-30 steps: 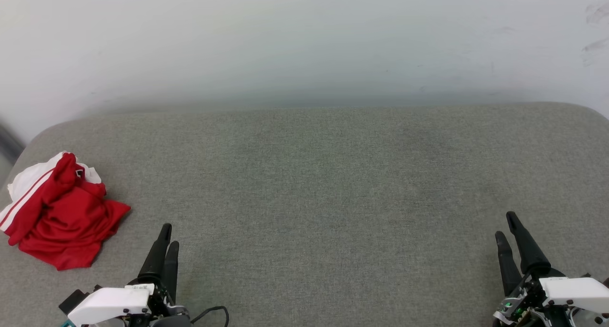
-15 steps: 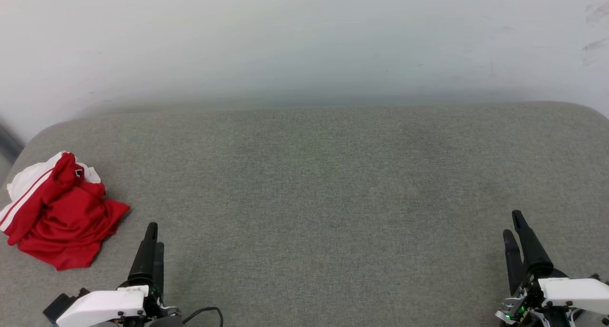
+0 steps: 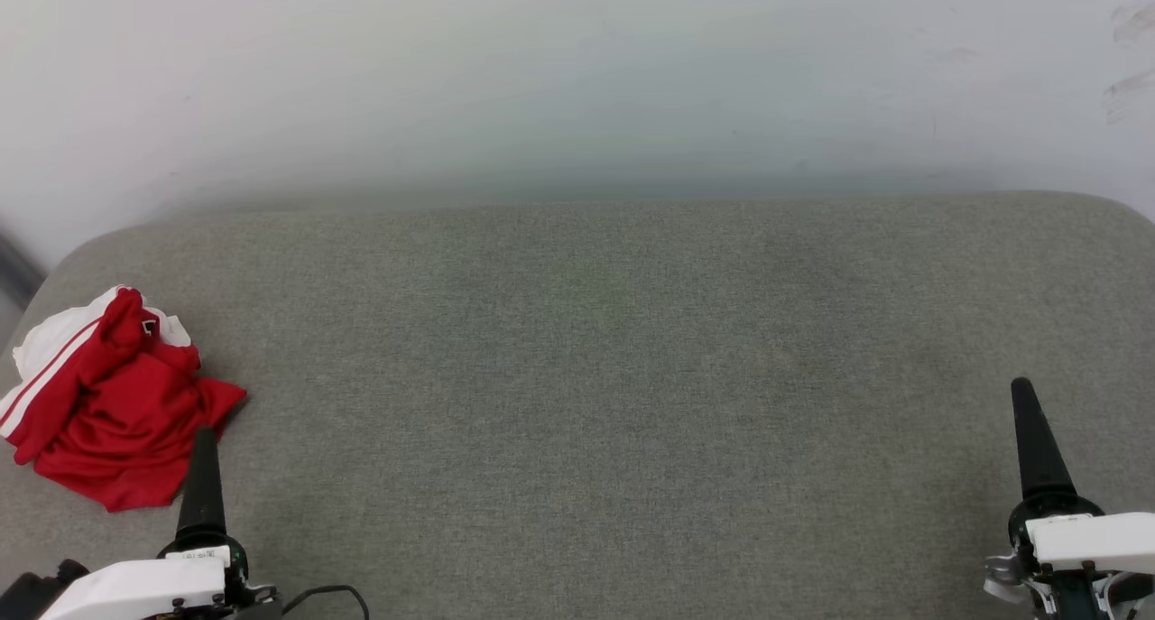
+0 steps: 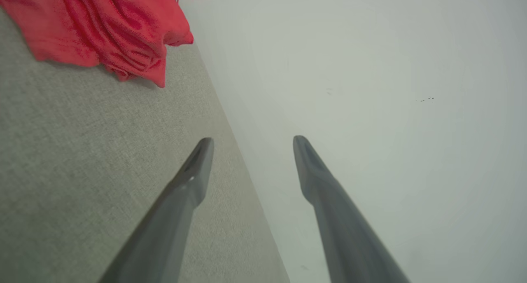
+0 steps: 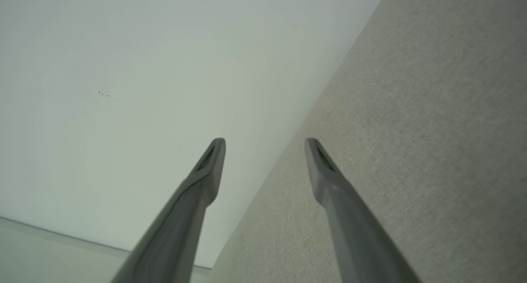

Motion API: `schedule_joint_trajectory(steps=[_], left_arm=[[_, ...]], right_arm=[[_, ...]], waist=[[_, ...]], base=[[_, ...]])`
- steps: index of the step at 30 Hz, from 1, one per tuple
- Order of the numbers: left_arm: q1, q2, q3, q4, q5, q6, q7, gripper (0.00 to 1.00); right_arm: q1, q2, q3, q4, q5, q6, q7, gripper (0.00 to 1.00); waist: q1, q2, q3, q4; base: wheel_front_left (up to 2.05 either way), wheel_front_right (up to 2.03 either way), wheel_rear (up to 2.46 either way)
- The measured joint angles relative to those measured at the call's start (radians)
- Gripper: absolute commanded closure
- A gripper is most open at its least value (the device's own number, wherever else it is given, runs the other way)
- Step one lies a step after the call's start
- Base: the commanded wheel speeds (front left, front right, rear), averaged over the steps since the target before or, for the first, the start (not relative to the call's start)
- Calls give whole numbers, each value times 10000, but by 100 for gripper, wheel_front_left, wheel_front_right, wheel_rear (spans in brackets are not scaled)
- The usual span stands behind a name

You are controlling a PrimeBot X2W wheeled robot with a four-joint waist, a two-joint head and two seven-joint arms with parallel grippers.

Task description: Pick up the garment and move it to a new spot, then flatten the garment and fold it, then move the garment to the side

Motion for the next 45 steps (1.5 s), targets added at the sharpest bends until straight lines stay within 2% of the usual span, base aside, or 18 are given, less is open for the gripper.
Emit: schedule_joint_trajectory(steps=[5,8,13,18,22,27,33,45], left_arm=[[-2,-6,153,-487,1089,2,-182,0],[-1,2,144,-920,1806,161,-295,0],[104,13,-598,-1887,3787,660,-460,0],[279,2,-1480,-2462,5030,1388,-602,0],[321,6,-1921,-2669,5810,1561,-738,0],[430,10,-2230,-2911,6635,1319,-886,0],[494,100,-2518,-3066,7595,1386,-1041,0],[655,815,-3894,-3022,9191,2449,-1360,0]], right_arm=[[-32,4,65,-688,-1574,0,-184,0],[-33,6,151,-1028,-2376,0,-293,0],[-32,6,451,-1563,-3900,0,-466,0],[-26,4,844,-1954,-5490,0,-616,0],[-24,4,1099,-2213,-6531,0,-744,0],[22,4,1290,-2276,-7356,0,-897,0],[162,4,1425,-2265,-8257,0,-1049,0],[275,2,1501,-2019,-9718,2,-1358,0]], waist=[[0,0,28,3],[0,0,51,-2],[0,0,101,-13],[0,0,164,-19],[0,0,206,-25],[0,0,233,-32],[0,0,255,-39],[0,0,177,-18]], base=[[0,0,0],[0,0,0],[0,0,0],[0,0,0],[0,0,0],[0,0,0],[0,0,0],[0,0,0]])
